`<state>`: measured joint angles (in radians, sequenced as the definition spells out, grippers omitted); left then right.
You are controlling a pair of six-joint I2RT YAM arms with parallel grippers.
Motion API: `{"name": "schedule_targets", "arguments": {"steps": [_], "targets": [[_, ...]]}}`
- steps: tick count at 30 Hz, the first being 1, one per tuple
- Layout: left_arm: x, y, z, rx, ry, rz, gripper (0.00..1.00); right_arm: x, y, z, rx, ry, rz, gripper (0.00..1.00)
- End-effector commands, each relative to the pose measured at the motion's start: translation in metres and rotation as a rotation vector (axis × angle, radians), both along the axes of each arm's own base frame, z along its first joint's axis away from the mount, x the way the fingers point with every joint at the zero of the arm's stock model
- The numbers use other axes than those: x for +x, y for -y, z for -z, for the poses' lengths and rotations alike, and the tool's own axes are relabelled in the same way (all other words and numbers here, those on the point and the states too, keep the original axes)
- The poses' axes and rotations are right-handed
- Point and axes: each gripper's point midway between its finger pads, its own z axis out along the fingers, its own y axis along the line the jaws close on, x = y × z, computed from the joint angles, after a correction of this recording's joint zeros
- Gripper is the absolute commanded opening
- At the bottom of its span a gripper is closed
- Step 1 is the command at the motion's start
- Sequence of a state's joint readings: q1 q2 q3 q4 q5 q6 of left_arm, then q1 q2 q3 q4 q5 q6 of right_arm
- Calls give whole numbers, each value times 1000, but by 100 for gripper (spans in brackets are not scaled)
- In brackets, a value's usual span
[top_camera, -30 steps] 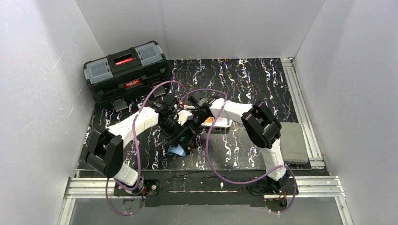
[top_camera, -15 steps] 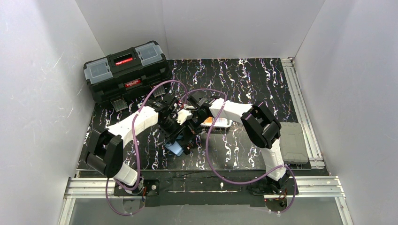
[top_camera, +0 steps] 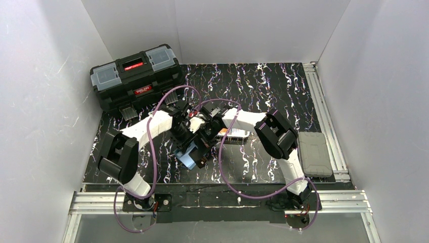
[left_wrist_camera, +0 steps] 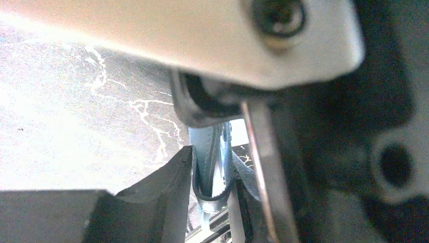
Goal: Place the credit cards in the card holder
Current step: Turn over the card slot in the card holder.
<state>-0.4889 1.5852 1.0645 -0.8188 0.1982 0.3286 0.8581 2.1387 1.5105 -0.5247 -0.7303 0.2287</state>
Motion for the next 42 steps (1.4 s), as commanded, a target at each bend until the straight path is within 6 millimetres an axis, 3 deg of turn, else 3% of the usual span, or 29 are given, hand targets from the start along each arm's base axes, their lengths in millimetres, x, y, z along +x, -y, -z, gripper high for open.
{"name": "schedule_targets", "arguments": {"steps": [1, 20, 30, 37, 42], "targets": [[11, -19, -6, 32, -12, -85, 27, -9, -15, -18, 70, 40, -71, 1], [41, -17, -12, 26, 20, -128, 26, -12, -10, -10, 41, 45, -78, 1], [42, -12, -26, -31, 35, -186, 27, -13, -8, -10, 41, 52, -80, 1], [36, -6, -19, -109, 83, -201, 30, -14, -7, -10, 41, 56, -79, 1], [39, -12, -20, -90, 125, -184, 30, -14, -6, -10, 40, 59, -75, 1]]}}
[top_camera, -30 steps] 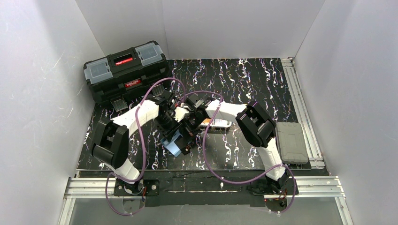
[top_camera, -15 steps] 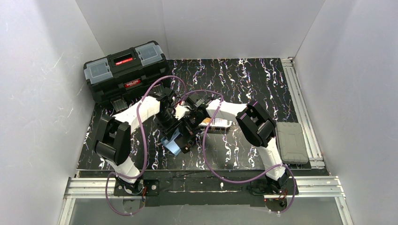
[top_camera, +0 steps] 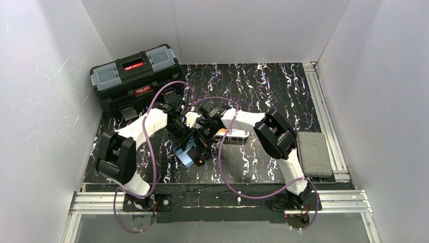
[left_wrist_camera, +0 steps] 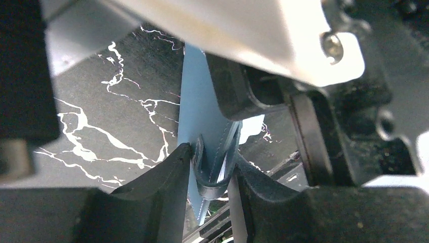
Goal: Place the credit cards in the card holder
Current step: Turn over the card slot in the card holder.
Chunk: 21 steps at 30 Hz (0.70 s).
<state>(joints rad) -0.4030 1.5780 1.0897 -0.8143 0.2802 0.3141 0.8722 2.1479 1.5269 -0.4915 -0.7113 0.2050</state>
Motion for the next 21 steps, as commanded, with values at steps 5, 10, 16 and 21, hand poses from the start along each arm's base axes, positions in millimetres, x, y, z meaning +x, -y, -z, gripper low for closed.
{"name": "schedule_targets", "arguments": {"steps": [5, 10, 16, 21], "targets": [[24, -19, -15, 21, 185, -82, 29, -18, 3, -11, 10, 3, -51, 1], [23, -19, -15, 5, 202, -69, 20, -18, 4, -11, 11, 3, -47, 1], [16, -19, -5, 13, 157, -52, 5, -14, 7, -10, 8, 1, -25, 1], [17, -20, -11, 12, 167, -62, 0, -2, 16, -17, 30, -20, 50, 1]]}}
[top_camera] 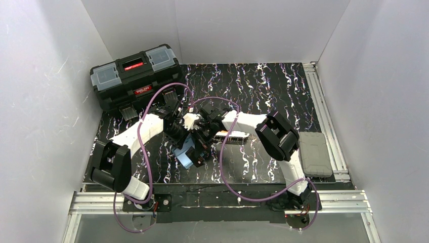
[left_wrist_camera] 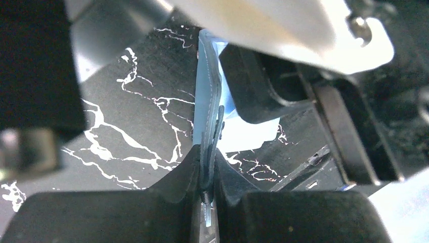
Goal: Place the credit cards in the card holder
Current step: Turn over the card slot in the card holder, then insert the credit card into the card holder.
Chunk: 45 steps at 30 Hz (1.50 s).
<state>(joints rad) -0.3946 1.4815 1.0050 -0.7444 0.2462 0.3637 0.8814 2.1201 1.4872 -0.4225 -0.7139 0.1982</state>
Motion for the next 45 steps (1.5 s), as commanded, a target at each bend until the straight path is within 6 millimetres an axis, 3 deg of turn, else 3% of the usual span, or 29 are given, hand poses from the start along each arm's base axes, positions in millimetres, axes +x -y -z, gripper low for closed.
{"name": "schedule_targets", "arguments": {"steps": [1, 5, 10, 15, 20, 23, 29, 35, 37, 40, 45], "targets": [[17, -7, -15, -8, 71, -99, 0, 5, 23, -17, -3, -64, 86, 1], [18, 9, -47, -109, 82, -124, 0, 25, 29, -39, 70, -64, 169, 1], [18, 51, -115, -369, 104, -94, 0, 46, 38, -87, 174, -34, 241, 1], [23, 77, -174, -553, 161, -50, 0, 54, 58, -143, 283, 39, 320, 1], [9, 112, -223, -833, 111, 66, 0, 58, 69, -203, 384, 188, 365, 1], [-3, 124, -253, -987, 47, 166, 0, 56, 78, -229, 421, 284, 377, 1], [-31, 125, -314, -1218, -37, 354, 0, 42, 108, -250, 470, 448, 383, 1], [-52, 119, -346, -1266, 27, 464, 0, 33, 136, -282, 572, 610, 442, 1], [-75, 111, -366, -1271, 71, 576, 0, 22, 159, -335, 779, 835, 526, 1], [-86, 107, -382, -1270, 102, 629, 1, 7, 166, -372, 900, 915, 510, 1], [-88, 107, -391, -1273, 128, 631, 0, -3, 163, -437, 1162, 922, 504, 1]]}}
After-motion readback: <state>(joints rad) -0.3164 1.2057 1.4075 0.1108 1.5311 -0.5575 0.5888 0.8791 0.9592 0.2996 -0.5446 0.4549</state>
